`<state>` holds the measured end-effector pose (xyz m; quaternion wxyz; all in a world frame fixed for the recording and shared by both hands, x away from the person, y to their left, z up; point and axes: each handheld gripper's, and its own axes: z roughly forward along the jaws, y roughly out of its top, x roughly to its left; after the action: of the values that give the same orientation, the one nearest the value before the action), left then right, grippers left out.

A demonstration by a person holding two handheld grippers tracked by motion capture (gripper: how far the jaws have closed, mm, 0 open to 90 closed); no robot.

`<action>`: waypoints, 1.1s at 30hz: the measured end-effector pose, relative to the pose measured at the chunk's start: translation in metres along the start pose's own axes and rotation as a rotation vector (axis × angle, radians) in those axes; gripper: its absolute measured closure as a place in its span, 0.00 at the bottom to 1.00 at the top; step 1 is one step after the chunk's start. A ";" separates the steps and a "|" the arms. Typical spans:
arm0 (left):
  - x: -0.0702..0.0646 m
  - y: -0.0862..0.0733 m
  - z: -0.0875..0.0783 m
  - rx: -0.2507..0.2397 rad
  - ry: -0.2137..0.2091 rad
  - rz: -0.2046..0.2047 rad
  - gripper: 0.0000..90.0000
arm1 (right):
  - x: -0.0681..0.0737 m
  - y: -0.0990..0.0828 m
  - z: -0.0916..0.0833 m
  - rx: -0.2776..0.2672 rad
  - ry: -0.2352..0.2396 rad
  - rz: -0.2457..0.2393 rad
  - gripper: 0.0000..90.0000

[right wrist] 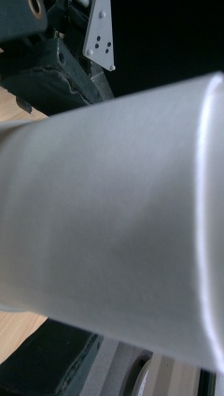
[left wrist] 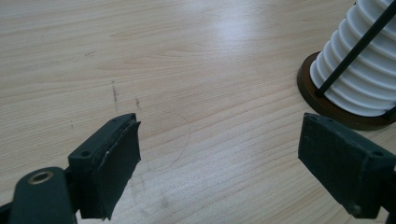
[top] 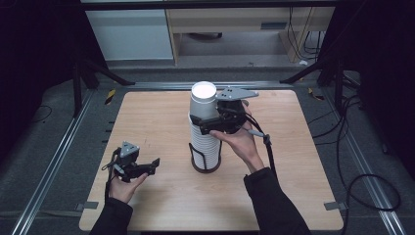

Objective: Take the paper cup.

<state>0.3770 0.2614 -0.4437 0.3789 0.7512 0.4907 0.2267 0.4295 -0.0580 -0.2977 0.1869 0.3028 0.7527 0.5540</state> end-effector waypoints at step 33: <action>0.000 -0.001 0.002 0.016 -0.005 0.004 0.14 | 0.001 0.007 -0.002 -0.056 0.020 -0.041 0.15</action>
<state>0.3780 0.2608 -0.4461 0.3737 0.7555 0.4902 0.2219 0.4290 -0.0575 -0.2902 0.1991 0.2764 0.7448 0.5737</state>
